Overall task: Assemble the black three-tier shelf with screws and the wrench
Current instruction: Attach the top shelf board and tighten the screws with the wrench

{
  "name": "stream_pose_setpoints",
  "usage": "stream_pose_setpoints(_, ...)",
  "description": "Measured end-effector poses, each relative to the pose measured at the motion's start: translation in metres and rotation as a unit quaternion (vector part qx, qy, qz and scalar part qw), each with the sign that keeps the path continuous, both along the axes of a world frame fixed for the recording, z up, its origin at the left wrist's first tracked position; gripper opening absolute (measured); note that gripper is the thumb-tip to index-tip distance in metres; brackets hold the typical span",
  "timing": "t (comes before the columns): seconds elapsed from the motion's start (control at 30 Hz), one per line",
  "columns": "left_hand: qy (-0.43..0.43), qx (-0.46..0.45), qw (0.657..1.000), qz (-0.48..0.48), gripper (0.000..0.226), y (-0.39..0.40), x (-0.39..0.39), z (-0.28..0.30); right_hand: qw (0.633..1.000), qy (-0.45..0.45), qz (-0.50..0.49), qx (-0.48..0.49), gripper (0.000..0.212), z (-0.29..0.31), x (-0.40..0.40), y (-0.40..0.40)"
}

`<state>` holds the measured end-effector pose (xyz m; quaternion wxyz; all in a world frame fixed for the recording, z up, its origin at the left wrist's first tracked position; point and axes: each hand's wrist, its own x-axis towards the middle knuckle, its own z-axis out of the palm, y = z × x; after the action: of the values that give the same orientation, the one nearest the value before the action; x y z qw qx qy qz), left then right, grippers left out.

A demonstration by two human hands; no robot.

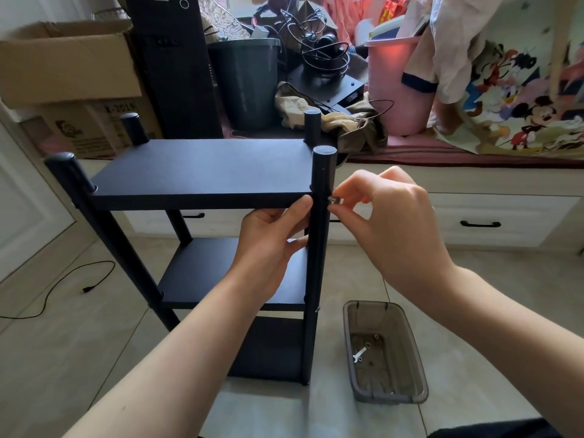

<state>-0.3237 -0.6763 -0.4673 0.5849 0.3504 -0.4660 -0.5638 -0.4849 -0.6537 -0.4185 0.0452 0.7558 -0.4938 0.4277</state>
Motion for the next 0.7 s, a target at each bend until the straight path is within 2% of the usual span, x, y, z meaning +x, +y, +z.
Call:
stream_pose_setpoints(0.13,0.008,0.002,1.0,0.01,0.02,0.0,-0.001,0.0,0.999,0.015,-0.007,-0.028,0.01,-0.001,-0.001,0.002)
stream_pose_setpoints(0.3,0.008,-0.004,1.0,0.015,0.026,0.001,-0.001,0.001,1.0,-0.018,0.014,0.02,0.011,-0.001,-0.002,-0.003)
stream_pose_setpoints(0.43,0.003,-0.009,1.0,0.004,0.016,0.001,0.0,0.001,0.998,-0.034,0.017,0.046,0.01,-0.001,-0.001,-0.006)
stream_pose_setpoints(0.7,0.0,-0.021,1.0,-0.008,0.015,-0.002,0.001,-0.001,0.973,-0.166,0.079,0.138,0.016,0.009,-0.002,-0.009)
